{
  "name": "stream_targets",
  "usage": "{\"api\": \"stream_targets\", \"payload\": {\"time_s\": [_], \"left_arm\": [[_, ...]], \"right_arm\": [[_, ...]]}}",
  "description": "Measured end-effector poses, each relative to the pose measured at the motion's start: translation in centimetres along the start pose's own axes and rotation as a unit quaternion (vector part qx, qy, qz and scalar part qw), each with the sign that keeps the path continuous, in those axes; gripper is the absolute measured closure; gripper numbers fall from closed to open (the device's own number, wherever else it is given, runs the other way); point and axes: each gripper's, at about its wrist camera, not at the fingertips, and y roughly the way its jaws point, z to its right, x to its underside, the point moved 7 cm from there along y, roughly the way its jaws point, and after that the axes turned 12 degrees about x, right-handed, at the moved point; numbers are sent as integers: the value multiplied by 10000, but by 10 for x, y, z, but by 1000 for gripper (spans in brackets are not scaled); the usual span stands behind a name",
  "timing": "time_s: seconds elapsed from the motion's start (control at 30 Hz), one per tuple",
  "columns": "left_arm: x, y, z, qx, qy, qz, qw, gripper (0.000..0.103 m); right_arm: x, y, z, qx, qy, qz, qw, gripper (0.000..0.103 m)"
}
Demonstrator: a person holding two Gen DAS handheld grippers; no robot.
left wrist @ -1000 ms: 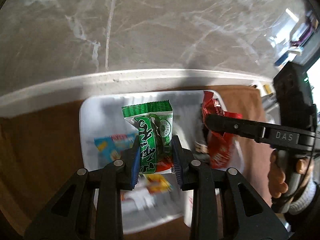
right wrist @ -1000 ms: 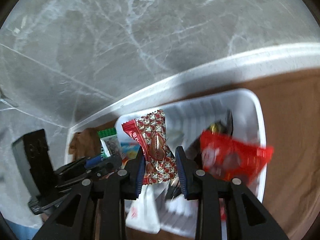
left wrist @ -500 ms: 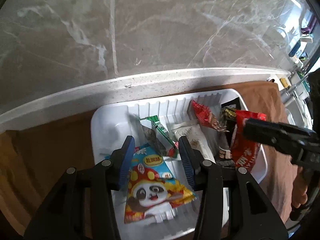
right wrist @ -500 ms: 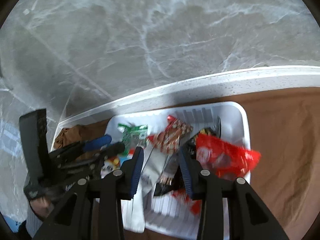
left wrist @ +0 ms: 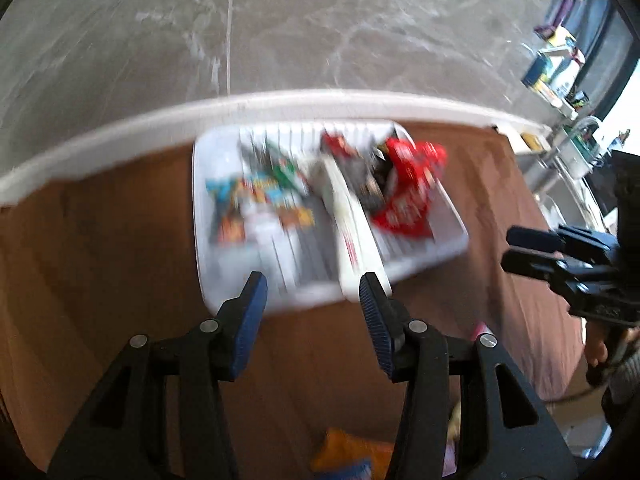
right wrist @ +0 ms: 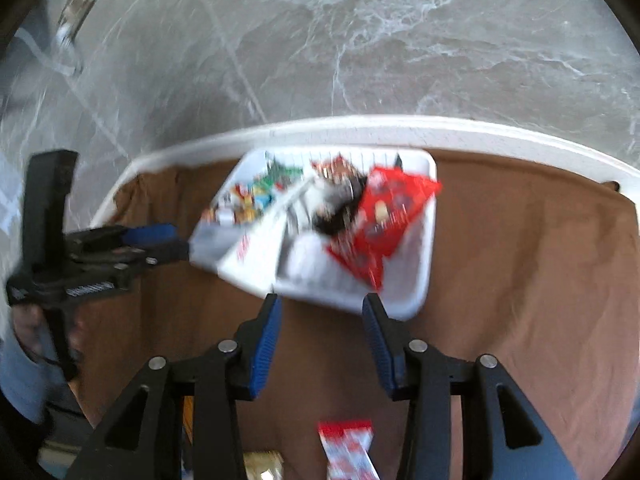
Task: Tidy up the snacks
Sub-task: 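Grasp blue roll cake bag with left tool while right tool grasps red-white candy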
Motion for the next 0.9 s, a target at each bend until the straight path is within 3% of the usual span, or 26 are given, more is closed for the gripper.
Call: {"api": "stream_targets", "payload": {"time_s": [0.33,0.5,0.7,0.9], "left_arm": [[139,-31,37,138,-481,-608,9969,57],[182,-35,51,37,-561,-756,9956,57],[211,-36,56,-34,-731,-770,9943,57],[218,-29,49,-72,-927,-768,9927,56]], "right_arm": [[102,15,8,419,-461,-580,9964,57],[119,16,13,530,-525,-617,9953,57],[124,18,14,592,-670,-604,9942,57],[126,23,9,647,-830,-591,9927,57]]}}
